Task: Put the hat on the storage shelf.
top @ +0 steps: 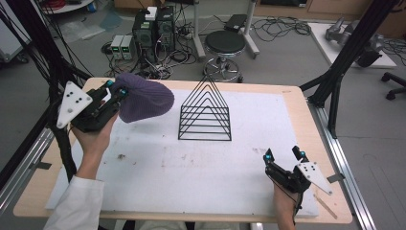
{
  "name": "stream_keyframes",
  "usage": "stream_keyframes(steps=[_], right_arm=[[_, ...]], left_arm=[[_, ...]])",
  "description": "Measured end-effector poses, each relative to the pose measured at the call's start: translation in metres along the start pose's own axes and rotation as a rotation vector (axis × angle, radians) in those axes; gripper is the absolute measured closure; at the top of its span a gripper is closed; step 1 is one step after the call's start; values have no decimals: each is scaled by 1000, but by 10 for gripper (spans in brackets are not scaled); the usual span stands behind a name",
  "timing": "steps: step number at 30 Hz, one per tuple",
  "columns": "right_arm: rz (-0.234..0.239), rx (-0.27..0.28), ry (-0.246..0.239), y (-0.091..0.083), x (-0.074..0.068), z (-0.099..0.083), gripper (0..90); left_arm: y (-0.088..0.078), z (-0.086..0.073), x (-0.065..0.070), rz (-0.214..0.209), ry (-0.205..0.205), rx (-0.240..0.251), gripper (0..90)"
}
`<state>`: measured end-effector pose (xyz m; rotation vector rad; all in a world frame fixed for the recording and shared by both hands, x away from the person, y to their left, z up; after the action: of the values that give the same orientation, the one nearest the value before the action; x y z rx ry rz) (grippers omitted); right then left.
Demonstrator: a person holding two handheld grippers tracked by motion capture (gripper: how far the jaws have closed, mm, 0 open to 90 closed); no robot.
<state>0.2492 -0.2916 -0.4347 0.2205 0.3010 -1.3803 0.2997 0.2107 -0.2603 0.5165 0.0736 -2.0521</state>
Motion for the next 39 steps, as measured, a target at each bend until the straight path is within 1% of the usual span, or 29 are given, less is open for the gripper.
stream_keyframes(steps=[1,2,3,4,5,6,7,9,10,12,13,14,15,16,17,18,19,20,22,23,25,26,28,29,30,31,34,37,39], right_arm=[[4,-2,10,-1,-1,0,52],[4,-2,10,-1,-1,0,52],[8,19,11,-2,-2,1,52],[9,25,7,-2,-3,2,53],[10,31,3,-3,-4,2,53],[12,36,-9,-2,-5,2,53],[10,37,-12,-2,-6,2,52],[12,42,-19,-2,-9,2,52],[12,42,-19,-2,-9,2,52],[39,57,-20,-3,-15,5,52],[39,57,-20,-3,-15,5,52],[83,72,6,-6,-26,8,52],[83,72,6,-6,-26,8,52],[124,80,33,-7,-37,7,52],[147,74,43,-7,-43,7,52],[178,66,31,-7,-53,5,52],[206,60,20,-6,-60,4,52],[227,56,10,-5,-66,4,52],[277,50,-16,-3,-80,3,52],[305,45,-23,-2,-88,2,52],[342,36,-45,1,-99,1,52],[352,41,-60,2,-102,1,52],[366,37,-73,5,-109,-1,52],[373,38,-82,6,-110,-2,52],[370,34,-79,8,-112,-3,52],[372,32,-77,10,-113,-4,52],[386,20,-55,14,-118,-6,52],[409,13,-71,17,-126,-9,52],[426,13,-85,21,-131,-10,52]], left_arm=[[0,0,0,0,0,0,787],[-3,0,2,16,13,15,787],[-6,0,4,20,19,27,787],[-10,0,7,30,13,55,787],[-10,0,7,30,13,55,787],[-11,0,8,15,3,72,787],[-13,-1,13,-5,-5,92,787],[-16,-1,19,-11,-10,103,786],[-16,-1,19,-11,-10,103,787],[-17,-1,24,-16,-26,114,786],[-18,0,27,-25,-34,114,786],[-18,1,30,-30,-37,112,786],[-19,2,32,-31,-35,115,786],[-19,6,37,-37,-34,117,784],[-19,6,37,-37,-34,117,783],[-20,10,41,-45,-55,122,783],[-20,10,41,-45,-55,122,783],[-21,12,45,-56,-56,132,783],[-21,14,48,-57,-50,130,783],[-22,15,50,-66,-48,129,783],[-23,16,53,-85,-65,123,783],[-24,16,53,-92,-73,122,783],[-24,16,54,-96,-79,122,783],[-24,16,54,-96,-81,123,783],[-24,16,55,-101,-93,124,780],[-24,16,55,-101,-93,124,779],[-24,15,57,-100,-112,128,780],[-22,15,59,-104,-110,120,780],[-18,12,61,-117,-114,107,780]])
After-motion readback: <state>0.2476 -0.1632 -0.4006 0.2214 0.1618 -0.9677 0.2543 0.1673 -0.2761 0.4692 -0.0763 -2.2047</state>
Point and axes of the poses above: each handheld gripper's, and its own axes: y roughly forward along the jaws, z roughly out of its top, x roughly to its right, the point moved 1 cm from there along y, roughly forward along the jaws, and after that the axes turned 12 degrees about y, right-handed, at the moved point
